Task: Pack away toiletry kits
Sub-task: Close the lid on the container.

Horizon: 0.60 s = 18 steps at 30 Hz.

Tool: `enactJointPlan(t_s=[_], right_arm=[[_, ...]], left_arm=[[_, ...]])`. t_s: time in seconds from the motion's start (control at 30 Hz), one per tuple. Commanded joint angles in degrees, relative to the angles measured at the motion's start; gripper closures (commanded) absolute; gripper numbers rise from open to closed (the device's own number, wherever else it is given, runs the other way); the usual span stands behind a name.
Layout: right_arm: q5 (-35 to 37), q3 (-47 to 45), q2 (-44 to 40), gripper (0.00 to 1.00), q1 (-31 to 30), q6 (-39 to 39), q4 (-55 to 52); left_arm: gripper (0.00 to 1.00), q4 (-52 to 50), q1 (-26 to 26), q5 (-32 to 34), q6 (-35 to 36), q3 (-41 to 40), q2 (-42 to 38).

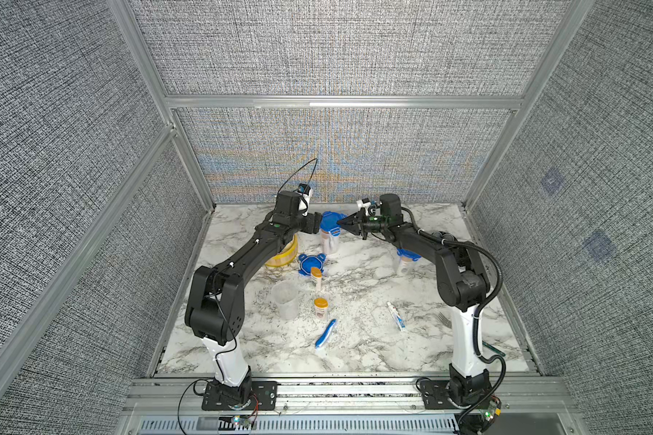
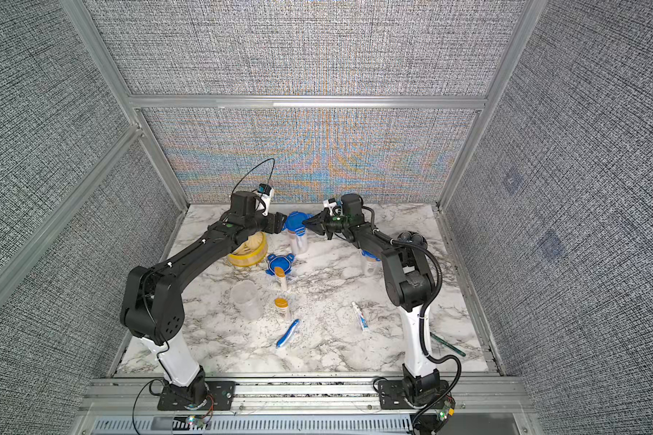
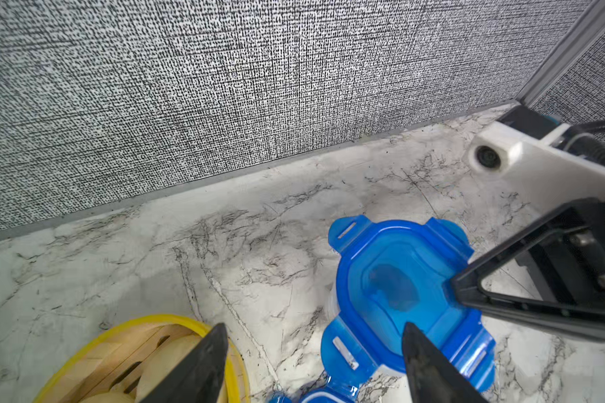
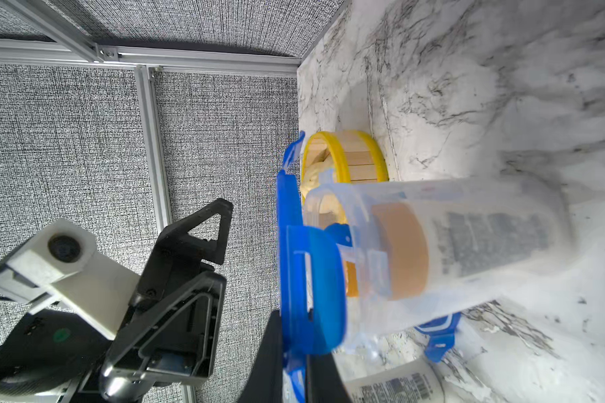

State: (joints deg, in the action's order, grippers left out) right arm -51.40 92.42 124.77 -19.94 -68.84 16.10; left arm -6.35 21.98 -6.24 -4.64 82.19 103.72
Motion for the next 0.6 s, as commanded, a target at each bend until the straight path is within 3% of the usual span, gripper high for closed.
enactJointPlan(t_s=[0.0,0.57], right_arm=[[-0.25,-0.06,0.47,1.0,-0.02,-0.95,3.22],[0.07,0.13,1.74,1.0,-0.37,-1.45,4.02]], left_arm=[[0.23,-1.12,-0.09,-0.57,-0.17,0.51,0.51],[0.28,-3.35,-0.09,-0.65,0.4,3.13,4.5]])
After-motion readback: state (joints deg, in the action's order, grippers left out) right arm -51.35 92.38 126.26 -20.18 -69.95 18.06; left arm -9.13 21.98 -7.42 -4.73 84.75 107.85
